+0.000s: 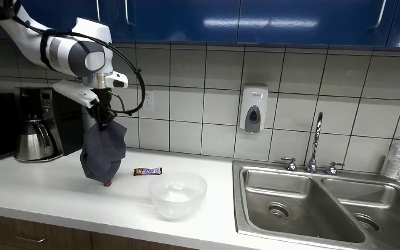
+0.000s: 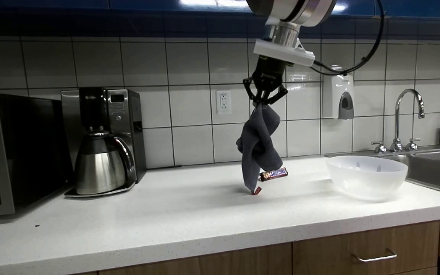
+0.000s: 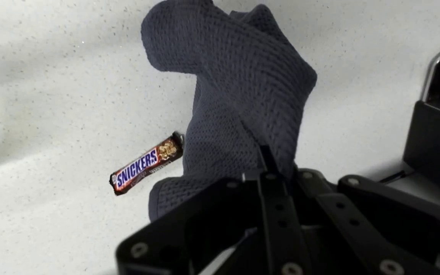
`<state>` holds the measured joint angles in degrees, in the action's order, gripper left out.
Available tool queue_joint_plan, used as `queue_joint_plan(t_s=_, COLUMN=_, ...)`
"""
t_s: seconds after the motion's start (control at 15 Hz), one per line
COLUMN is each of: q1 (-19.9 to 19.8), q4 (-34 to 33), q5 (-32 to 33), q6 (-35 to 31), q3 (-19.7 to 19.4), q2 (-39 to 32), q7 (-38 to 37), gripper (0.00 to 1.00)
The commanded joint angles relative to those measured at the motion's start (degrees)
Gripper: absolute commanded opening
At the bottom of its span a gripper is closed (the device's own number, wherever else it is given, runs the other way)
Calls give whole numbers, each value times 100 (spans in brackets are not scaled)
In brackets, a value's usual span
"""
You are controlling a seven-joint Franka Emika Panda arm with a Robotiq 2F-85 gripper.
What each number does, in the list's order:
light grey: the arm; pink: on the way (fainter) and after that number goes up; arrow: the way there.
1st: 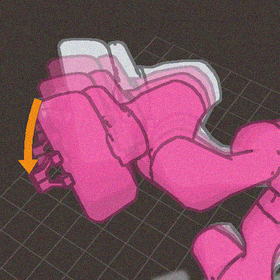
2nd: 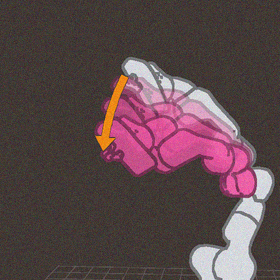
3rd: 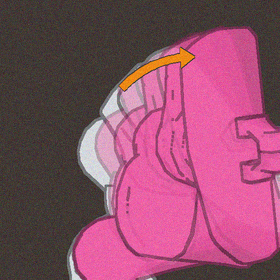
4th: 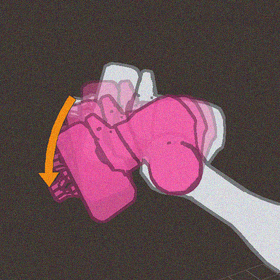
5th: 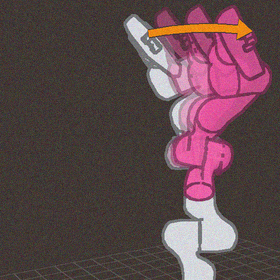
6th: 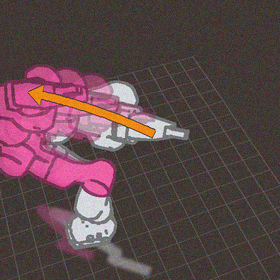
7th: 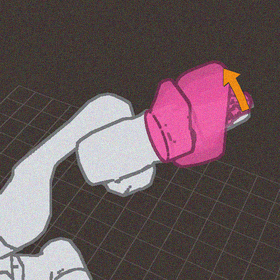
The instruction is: Pick up the gray towel from the clear bowl and put it on the kitchen counter
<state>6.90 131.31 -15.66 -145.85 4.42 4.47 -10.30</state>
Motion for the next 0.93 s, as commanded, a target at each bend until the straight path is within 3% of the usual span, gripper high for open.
queue_joint_plan(t_s=0.0, q1=-50, q4=191, q5=-12, q6=-104, q3=19, q2=-156, q7=210, gripper=1)
queue_joint_plan(t_s=0.87, q1=-170, q4=944, q5=-502, q6=-316, q3=-51, q2=-603, q7=836, gripper=1)
